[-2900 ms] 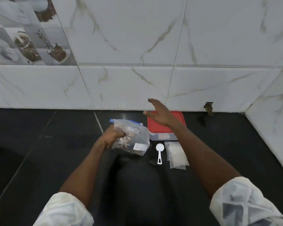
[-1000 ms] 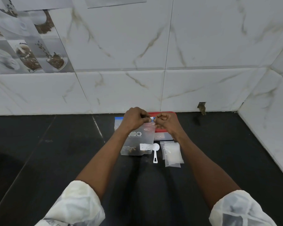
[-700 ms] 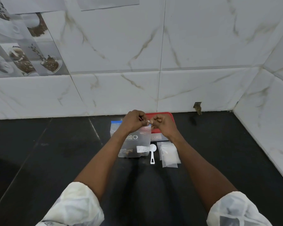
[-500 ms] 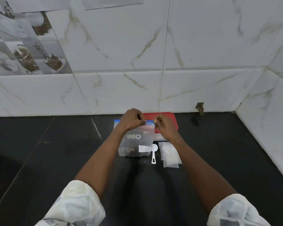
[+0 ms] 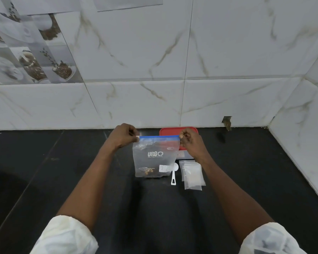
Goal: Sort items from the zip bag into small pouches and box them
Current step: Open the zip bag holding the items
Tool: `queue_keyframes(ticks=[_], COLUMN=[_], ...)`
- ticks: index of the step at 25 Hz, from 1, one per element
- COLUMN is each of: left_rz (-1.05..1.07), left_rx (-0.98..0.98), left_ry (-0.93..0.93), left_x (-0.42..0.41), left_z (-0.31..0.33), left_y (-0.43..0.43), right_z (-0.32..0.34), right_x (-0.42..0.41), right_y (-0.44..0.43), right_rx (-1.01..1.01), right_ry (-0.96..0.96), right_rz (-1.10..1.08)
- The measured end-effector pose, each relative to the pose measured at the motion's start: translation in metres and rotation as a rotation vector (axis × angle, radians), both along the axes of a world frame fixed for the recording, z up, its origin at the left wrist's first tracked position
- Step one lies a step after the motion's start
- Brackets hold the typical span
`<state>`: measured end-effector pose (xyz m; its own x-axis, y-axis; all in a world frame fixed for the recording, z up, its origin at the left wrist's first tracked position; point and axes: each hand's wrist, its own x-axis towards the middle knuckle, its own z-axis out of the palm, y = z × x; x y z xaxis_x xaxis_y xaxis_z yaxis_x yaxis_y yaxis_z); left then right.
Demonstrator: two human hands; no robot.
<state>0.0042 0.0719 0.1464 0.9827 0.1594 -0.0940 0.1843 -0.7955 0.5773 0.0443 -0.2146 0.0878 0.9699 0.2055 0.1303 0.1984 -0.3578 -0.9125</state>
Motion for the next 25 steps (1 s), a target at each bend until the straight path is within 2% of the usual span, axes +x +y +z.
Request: queue_keyframes(ticks=[1, 2, 3, 5, 6, 8, 11, 13, 15, 20, 23, 25], left_rz=[0.097, 0.225, 0.351, 0.502, 0.556, 0.617, 0.642, 0.588, 0.49, 0.339, 0.358, 0.444], left_rx=[0.02, -0.047, -0.231, -0.717, -0.876, -0.973, -0.967, -0.941, -0.922, -0.836, -0.804, -0.646], left_ry=[-0.071, -0.133, -0.127, 0.002, 0.028, 0.013, 0.011, 0.066, 0.143, 0.213, 0.22, 0.14], left_x=[-0.006, -0.011, -0.015, -0.019, -0.017, -0.013, -0.01, -0.014, -0.018, -0.025, -0.034, -0.04], left_z=[0.004, 0.004, 0.004, -0.004, -0.01, -0.016, -0.015, -0.012, -0.011, -0.005, -0.007, -0.008], left_y=[-0.012, -0.027, -0.045, -0.079, -0.088, -0.094, -0.094, -0.093, -0.089, -0.077, -0.073, -0.075], right_z=[0.0, 0.002, 0.004, 0.01, 0.013, 0.018, 0.02, 0.023, 0.03, 0.039, 0.04, 0.04], right_x=[0.0, -0.003, -0.006, -0.012, -0.015, -0.02, -0.022, -0.024, -0.023, -0.011, -0.009, -0.011], right_y=[0.002, 0.005, 0.009, 0.017, 0.02, 0.023, 0.016, 0.015, 0.022, 0.057, 0.069, 0.071], right_rx=[0.059, 0.108, 0.156, 0.219, 0.227, 0.239, 0.196, 0.239, 0.237, -0.045, -0.152, -0.241], right_ry=[0.03, 0.046, 0.051, 0.073, 0.09, 0.135, 0.226, 0.322, 0.395, 0.408, 0.402, 0.32], right_rz=[-0.001, 0.004, 0.018, 0.068, 0.103, 0.168, 0.257, 0.309, 0.269, 0.239, 0.226, 0.144])
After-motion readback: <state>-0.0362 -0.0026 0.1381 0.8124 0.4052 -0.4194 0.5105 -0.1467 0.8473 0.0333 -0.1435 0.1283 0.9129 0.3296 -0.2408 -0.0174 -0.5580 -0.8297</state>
